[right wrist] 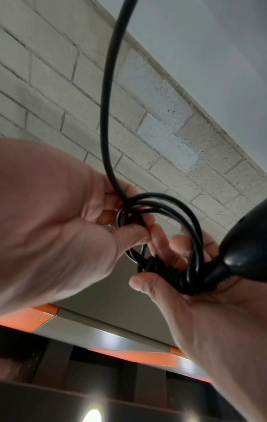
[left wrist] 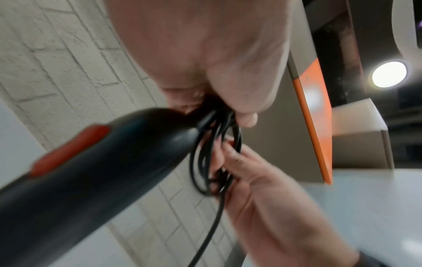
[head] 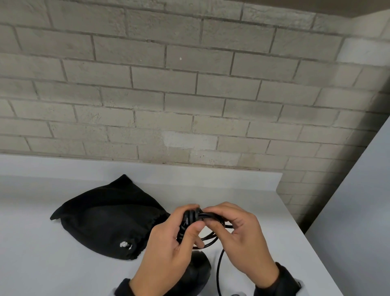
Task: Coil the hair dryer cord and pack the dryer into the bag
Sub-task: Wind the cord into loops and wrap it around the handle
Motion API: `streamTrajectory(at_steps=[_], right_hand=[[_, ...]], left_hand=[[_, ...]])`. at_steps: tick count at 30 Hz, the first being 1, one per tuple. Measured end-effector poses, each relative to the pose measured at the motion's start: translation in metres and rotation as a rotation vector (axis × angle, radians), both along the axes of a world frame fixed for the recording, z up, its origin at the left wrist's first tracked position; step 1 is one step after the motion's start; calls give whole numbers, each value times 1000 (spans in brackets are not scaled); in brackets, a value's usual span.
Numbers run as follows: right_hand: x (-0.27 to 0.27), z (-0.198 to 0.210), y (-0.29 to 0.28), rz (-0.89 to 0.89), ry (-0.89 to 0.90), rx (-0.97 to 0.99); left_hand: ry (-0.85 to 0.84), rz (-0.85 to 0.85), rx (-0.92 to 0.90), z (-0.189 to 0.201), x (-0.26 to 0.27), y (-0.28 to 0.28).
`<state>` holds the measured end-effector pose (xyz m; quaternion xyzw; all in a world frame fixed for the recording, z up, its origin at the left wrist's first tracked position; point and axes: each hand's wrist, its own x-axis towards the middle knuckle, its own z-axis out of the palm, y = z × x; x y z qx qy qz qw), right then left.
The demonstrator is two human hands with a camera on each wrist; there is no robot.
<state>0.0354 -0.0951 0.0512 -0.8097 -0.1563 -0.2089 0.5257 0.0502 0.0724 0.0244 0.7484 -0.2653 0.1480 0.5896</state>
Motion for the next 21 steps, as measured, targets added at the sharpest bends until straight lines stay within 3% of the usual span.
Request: streamTrajectory(at_steps=[6, 9, 15, 21], right_hand=[[-2, -6, 7, -109, -114, -16], [-6, -6, 16, -133, -131, -14], [-15, 6, 17, 66, 137, 180], [-13, 10, 13, 204, 316, 378]], left_hand=[[97, -25, 26, 17, 0, 5], [118, 3, -69, 14, -4, -3], [64, 100, -272, 1, -10, -17], [83, 41, -365, 2, -13, -24]])
